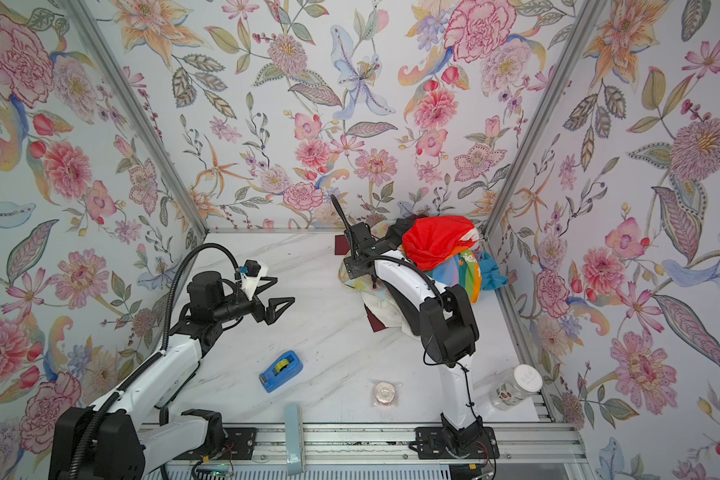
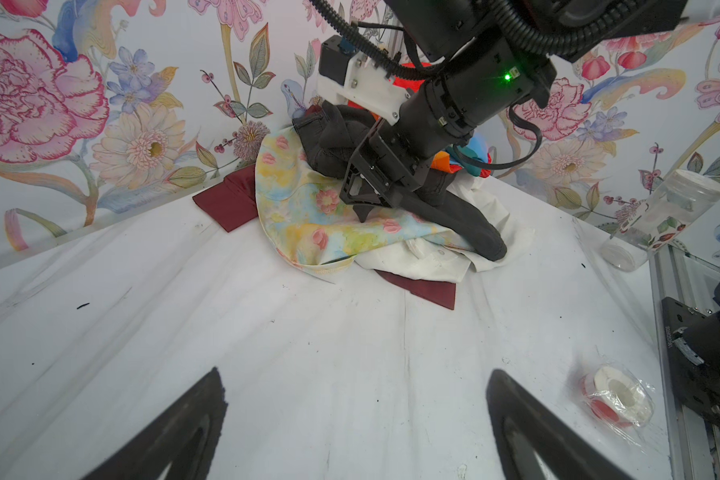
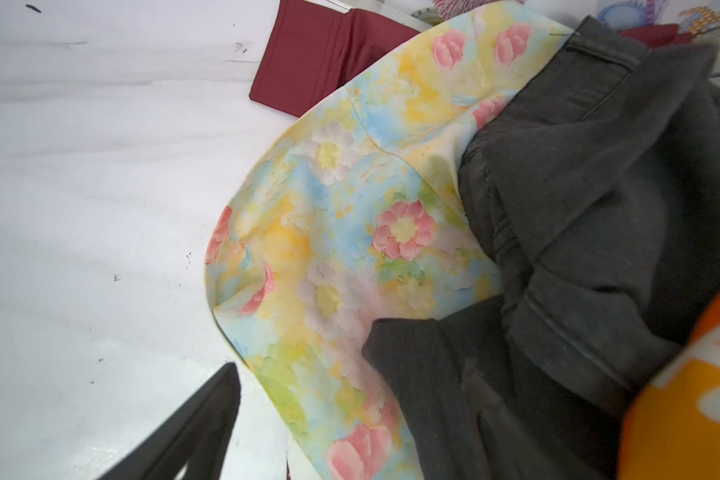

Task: Pick out a specific cloth from the pile
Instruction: 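Reach the right gripper to the pastel floral cloth while the left arm lifts, then close the right gripper on the pastel floral cloth's edge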

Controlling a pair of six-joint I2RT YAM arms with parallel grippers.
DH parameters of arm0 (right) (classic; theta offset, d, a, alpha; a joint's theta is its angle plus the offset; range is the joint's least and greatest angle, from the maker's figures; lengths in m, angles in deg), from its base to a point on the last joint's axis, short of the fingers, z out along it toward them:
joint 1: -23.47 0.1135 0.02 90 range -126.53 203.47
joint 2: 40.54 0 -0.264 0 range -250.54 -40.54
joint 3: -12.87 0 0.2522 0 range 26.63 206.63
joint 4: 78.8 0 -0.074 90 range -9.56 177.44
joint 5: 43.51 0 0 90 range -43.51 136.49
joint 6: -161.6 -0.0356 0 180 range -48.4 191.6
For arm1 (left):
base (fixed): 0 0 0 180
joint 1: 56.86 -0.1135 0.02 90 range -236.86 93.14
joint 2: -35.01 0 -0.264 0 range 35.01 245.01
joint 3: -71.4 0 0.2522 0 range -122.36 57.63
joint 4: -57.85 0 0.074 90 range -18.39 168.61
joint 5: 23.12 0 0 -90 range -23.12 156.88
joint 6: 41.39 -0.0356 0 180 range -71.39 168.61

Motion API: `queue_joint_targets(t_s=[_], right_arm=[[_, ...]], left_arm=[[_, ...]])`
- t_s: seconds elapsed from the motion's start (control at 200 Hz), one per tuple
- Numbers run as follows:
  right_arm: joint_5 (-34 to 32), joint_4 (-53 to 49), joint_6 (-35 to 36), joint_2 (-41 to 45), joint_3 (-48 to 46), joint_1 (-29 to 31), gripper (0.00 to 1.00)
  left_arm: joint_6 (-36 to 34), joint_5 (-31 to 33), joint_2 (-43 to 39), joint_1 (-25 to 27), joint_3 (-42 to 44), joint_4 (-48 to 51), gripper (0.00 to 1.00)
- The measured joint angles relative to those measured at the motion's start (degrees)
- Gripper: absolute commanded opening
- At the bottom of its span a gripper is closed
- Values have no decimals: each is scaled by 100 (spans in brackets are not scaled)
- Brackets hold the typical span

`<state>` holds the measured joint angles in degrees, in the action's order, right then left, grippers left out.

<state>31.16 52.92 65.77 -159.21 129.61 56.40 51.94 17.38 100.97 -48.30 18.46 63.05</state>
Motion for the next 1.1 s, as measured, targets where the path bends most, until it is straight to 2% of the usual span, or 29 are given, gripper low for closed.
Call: queue_joint_targets(t_s=[0.315,0.575,0.691,0.761,0.816,0.946,1.026,1.096], right_arm=[[568,-177,-4,-772,619,0,84],[767,-247,-66,-1331,935,0,86],[826,-299,-83,-1469,1027,0,91],[852,-337,-105,-1510,1064,0,89],[872,-339,-109,-1545,1099,0,83],[931,-339,-177,-1659,1134,-22,62],[994,-341,-291,-1738,1134,-50,46],[1036,-343,-319,-1790,1134,-79,27]], left_arm=[[-107,-50,111,9,-22,7,99],[-127,-179,361,11,-26,44,99],[-127,-363,369,11,-26,46,99],[-129,-481,369,13,-26,39,99],[-125,-564,369,13,-26,28,99],[-120,-684,369,15,-26,-66,99],[-120,-732,369,15,-26,-70,99],[-120,-734,369,15,-26,-72,99]])
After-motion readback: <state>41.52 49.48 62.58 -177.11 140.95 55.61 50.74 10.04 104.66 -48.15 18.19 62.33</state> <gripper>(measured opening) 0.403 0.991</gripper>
